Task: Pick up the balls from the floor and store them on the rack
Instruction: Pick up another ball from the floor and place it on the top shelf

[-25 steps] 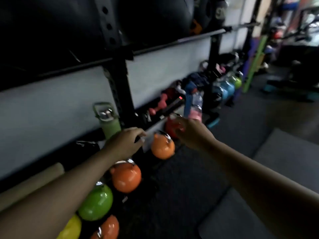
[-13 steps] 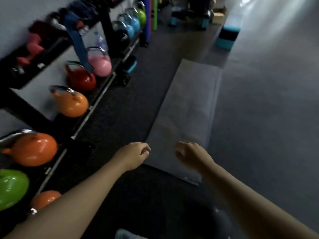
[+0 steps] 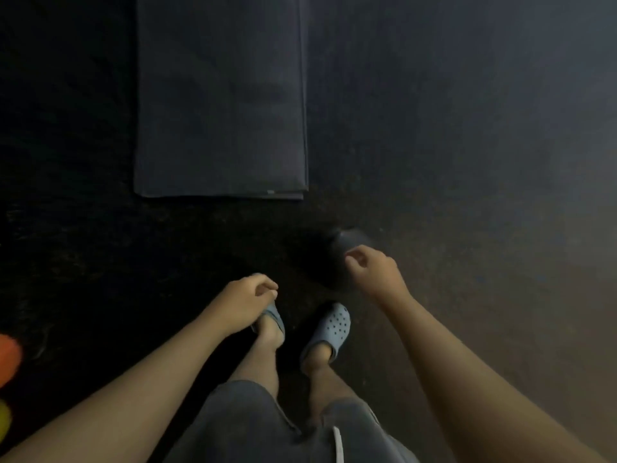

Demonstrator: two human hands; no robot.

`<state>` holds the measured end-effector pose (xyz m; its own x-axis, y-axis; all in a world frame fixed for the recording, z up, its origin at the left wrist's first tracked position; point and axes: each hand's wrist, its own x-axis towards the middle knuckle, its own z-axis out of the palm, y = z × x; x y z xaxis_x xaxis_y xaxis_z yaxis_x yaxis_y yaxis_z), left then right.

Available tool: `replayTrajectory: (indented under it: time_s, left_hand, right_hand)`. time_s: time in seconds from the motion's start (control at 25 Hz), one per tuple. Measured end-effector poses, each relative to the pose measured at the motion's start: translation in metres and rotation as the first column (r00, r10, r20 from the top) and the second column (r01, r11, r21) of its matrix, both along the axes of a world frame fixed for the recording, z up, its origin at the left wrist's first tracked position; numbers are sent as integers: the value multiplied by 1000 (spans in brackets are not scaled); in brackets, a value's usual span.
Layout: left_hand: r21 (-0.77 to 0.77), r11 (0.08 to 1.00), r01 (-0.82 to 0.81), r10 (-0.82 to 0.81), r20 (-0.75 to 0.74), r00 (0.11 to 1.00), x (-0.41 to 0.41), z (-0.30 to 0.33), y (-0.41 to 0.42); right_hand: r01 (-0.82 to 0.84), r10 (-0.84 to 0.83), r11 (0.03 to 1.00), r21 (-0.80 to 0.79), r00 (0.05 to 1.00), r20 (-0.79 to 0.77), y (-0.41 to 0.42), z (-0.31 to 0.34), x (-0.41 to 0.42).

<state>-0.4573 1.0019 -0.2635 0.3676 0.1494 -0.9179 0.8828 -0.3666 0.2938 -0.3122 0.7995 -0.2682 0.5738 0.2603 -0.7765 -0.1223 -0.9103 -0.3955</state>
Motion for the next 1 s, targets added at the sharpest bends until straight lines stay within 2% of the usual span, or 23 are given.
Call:
replayTrajectory:
  time_s: [0.08, 0.2, 0.36, 0.44, 0.48, 0.6, 0.68, 0.8, 0.92, 1.0]
  left_hand:
    - [13, 995, -103, 103, -61, 993, 3, -65, -17]
    - [39, 973, -229, 231, -71, 970, 19, -165, -38]
    - [-14, 949, -315, 314, -43, 948, 56, -292, -78]
    - [-10, 888, -460, 460, -16, 888, 74, -335, -95]
    - [1, 838, -545, 545, 6, 838, 81, -351, -101]
    - [-84, 679, -730, 731, -19, 682, 93, -393, -111]
    - [-213, 577, -788, 793, -81, 603, 98, -402, -114]
    - [-252, 521, -815, 821, -113, 560, 101, -387, -112]
    - [-281, 479, -831, 845, -108, 524, 100, -344, -100]
    - [-284, 460, -841, 865, -71, 497, 101, -290, -84]
  right_hand:
    - [179, -181, 982, -58, 983, -29, -35, -63, -11]
    - [347, -355, 928, -136, 934, -41, -71, -165, -16]
    - [575, -581, 800, -170, 814, 19, -101, -287, -16]
    - [722, -718, 676, -146, 690, 90, -113, -333, -11]
    - [790, -788, 602, -115, 611, 71, -116, -350, -9]
    - [935, -920, 353, -27, 341, -196, -124, -398, -3]
    - [975, -901, 222, 22, 214, -377, -118, -408, -2]
    - [988, -884, 137, 66, 152, -442, -105, -395, -4]
    - [986, -893, 146, 81, 167, -417, -89, -341, -4]
    - [972, -875, 200, 121, 233, -425, -76, -281, -4]
